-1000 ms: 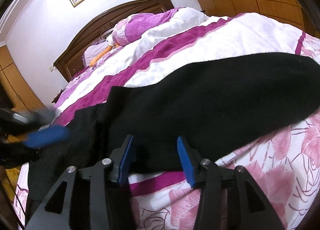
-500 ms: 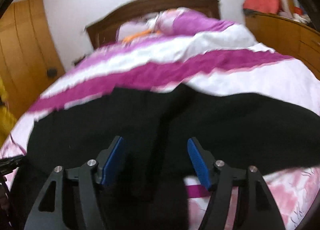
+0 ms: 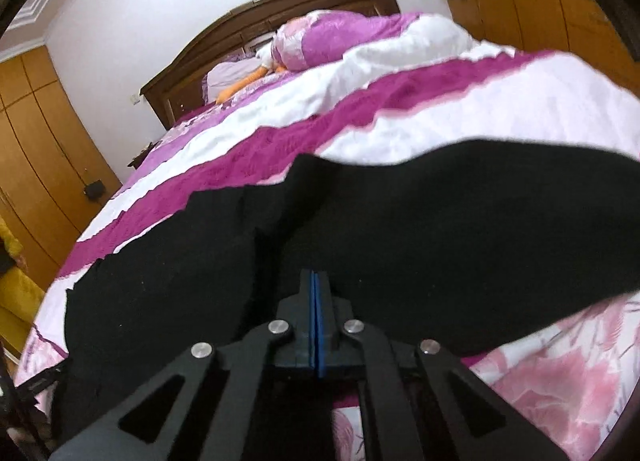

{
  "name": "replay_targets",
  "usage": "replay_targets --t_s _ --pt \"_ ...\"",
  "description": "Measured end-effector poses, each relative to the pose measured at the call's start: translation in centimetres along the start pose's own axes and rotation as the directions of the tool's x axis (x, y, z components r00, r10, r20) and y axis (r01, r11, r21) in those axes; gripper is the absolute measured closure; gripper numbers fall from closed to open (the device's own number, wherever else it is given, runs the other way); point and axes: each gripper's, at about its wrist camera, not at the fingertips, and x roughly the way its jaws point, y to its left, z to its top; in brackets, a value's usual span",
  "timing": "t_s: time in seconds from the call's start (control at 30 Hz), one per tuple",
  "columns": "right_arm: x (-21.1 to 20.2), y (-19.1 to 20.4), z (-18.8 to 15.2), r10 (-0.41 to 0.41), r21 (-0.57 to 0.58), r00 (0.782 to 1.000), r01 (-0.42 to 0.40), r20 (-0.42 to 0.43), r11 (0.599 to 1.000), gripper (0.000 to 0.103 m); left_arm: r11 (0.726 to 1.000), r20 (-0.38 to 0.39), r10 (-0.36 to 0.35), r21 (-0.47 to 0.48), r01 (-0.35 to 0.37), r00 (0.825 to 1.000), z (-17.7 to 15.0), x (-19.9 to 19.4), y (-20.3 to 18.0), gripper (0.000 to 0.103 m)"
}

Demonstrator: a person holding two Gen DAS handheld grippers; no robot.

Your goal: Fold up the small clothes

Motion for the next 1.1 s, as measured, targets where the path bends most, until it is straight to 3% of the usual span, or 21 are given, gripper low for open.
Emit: replay_targets --t_s 0.03,0.07,0.1,0.2,0.37,0.47,0.57,0.63,0.7,0.73,0.8,0.87,0.9,1.0,1.1 --pt "0.0 -0.1 0.1 0.023 0.008 1.0 -0.023 -0.001 1.0 0.086 1.0 0.0 -0.004 -0.023 0.004 1.0 0.0 0.0 0.5 0.07" --pt "-0.3 -0.1 0.1 0.054 0.012 0.999 -0.054 0.007 0.998 0.066 0.999 0.001 -0.013 -0.035 0.013 1.0 -0.1 0.0 0.8 0.07" --pt "-0.8 0.0 0.0 0.069 0.008 0.997 -0.069 0.026 0.998 0.053 0.999 0.003 -0.016 -0.035 0.016 1.0 -0.1 0.1 0.8 0.07" --pt "-1.9 1.6 -0.2 0.097 -0.068 0.992 -0.092 0.075 0.993 0.033 1.0 0.019 0.013 -0.004 -0.013 1.0 -0.6 0.1 0.3 0.07" --pt "0.4 3.7 -0.8 0.065 -0.169 0.997 -0.071 -0.039 0.983 0.034 0.999 0.027 0.031 0.014 -0.032 0.999 -0.8 0.4 -0.1 0.07" --pt "0.6 3.3 -0.7 0.031 -0.15 0.999 -0.037 -0.044 0.988 0.044 1.0 0.025 0.024 0.009 -0.024 0.999 -0.8 0.3 0.1 0.07" --pt "-0.3 2.2 -0.3 0.003 -0.092 1.0 -0.006 -0.03 0.996 0.043 0.995 0.028 0.072 0.061 -0.073 0.997 -0.5 -0.2 -1.2 0.07" --pt "-2.3 1.1 0.3 -0.008 -0.048 1.0 0.008 0.003 0.999 0.041 0.989 0.074 0.077 0.116 -0.086 0.994 -0.2 -1.7 -3.0 0.07" --pt "-4.5 -0.3 1.1 -0.024 -0.012 0.998 0.024 0.056 1.0 0.023 0.982 0.166 0.001 0.186 -0.033 0.986 -0.4 -4.1 -5.6 0.07" --pt "-5.9 -1.5 1.6 -0.043 0.015 0.995 0.041 0.089 0.999 0.018 0.97 0.217 -0.054 0.242 0.0 0.975 -0.6 -5.6 -7.8 0.07" --pt "-7.6 -3.7 2.3 -0.093 0.064 0.989 0.086 0.118 0.994 0.004 0.942 0.241 -0.135 0.332 0.049 0.961 -0.9 -7.0 -11.3 0.07" --pt "-9.0 -6.4 2.9 -0.149 0.109 0.978 0.134 0.145 0.985 0.004 0.893 0.214 -0.214 0.438 0.102 0.953 -1.7 -7.7 -15.4 0.071" --pt "-9.4 -7.7 3.0 -0.168 0.127 0.974 0.149 0.154 0.981 0.004 0.856 0.193 -0.261 0.499 0.134 0.946 -2.4 -7.9 -17.7 0.078" --pt "-10.0 -11.1 3.0 -0.217 0.186 0.968 0.192 0.126 0.964 0.004 0.788 0.177 -0.341 0.589 0.179 0.923 -4.5 -7.5 -21.0 0.09" --pt "-10.9 -13.7 2.9 -0.245 0.249 0.963 0.21 0.116 0.945 0.004 0.78 0.103 -0.367 0.576 0.246 0.924 -5.5 -5.1 -22.9 0.096"
